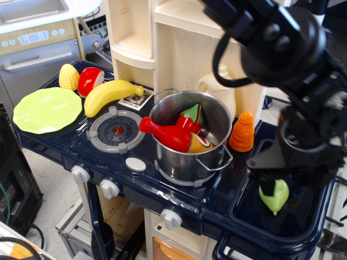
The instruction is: Put pear on plate
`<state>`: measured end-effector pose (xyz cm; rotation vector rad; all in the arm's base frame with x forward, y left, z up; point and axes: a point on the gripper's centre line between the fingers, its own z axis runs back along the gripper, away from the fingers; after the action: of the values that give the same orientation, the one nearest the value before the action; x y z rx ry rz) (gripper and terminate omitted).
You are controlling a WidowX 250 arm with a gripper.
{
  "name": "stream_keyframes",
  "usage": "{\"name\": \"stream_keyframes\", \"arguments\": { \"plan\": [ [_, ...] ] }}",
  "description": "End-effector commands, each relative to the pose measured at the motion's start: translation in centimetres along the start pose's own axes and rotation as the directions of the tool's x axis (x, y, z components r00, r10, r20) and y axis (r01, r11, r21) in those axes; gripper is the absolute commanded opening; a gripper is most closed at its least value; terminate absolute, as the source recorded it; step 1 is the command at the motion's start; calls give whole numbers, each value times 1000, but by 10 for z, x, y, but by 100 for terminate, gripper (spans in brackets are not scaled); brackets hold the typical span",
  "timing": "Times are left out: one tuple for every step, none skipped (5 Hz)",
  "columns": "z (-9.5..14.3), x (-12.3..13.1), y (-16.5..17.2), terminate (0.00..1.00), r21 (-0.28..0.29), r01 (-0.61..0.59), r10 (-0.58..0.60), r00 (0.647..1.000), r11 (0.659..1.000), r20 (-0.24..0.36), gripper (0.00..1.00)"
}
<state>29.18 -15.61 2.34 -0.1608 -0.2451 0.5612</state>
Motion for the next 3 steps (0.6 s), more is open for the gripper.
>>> {"name": "stream_keyframes", "arguments": {
  "plan": [
    [-14, 15, -2, 0, -68, 12, -13, 1000, 998, -13, 100],
    [-26, 6, 6, 0, -75, -4, 3, 1000, 997, -15, 100],
    [-16, 4, 7, 0, -50, -25, 23, 998, 998, -54, 0]
  ]
}}
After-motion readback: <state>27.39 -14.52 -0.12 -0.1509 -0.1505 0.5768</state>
